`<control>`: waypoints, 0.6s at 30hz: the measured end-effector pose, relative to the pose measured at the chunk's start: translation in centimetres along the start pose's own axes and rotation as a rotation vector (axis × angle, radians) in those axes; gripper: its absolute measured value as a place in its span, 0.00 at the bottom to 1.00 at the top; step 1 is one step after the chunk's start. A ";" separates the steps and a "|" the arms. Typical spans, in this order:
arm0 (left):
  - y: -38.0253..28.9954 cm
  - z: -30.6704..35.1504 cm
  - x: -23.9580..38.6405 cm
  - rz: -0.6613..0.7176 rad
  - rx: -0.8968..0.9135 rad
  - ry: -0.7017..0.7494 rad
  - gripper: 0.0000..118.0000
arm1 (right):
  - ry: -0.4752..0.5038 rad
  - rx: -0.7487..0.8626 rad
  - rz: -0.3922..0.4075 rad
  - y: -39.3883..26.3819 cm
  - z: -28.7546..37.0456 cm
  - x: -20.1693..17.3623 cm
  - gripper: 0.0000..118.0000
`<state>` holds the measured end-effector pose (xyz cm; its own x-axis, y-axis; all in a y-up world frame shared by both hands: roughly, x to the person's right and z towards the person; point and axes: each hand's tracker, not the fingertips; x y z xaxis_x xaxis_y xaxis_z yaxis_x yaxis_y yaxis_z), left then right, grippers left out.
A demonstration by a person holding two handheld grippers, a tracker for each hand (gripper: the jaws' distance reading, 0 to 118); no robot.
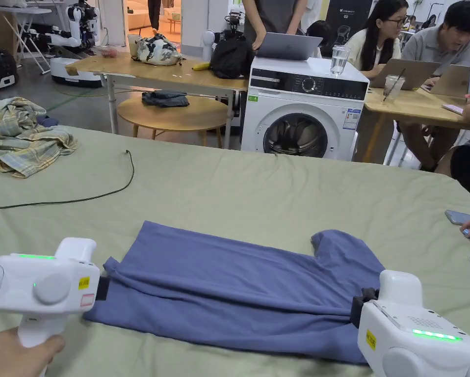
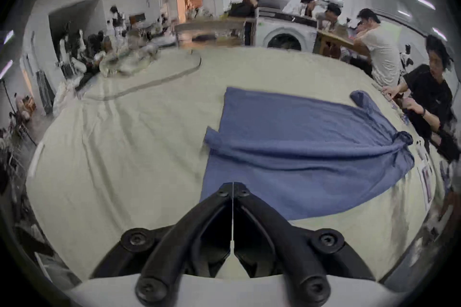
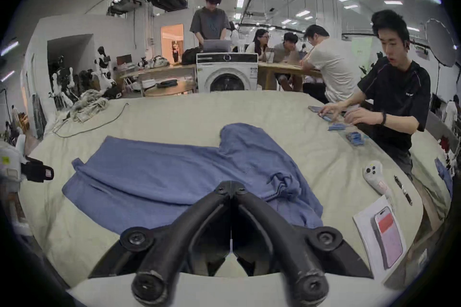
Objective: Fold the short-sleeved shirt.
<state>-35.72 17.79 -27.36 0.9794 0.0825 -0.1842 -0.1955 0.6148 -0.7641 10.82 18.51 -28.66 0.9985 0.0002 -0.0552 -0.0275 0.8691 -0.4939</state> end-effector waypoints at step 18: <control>0.4 -5.6 3.1 -0.146 -0.330 0.044 0.17 | -0.055 -0.111 0.031 -1.6 -0.1 3.3 0.00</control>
<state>-33.07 13.96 -31.70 0.9965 -0.0256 -0.0794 -0.0666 0.3304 -0.9415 14.20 17.08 -28.12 0.9981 0.0564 -0.0254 -0.0605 0.8084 -0.5856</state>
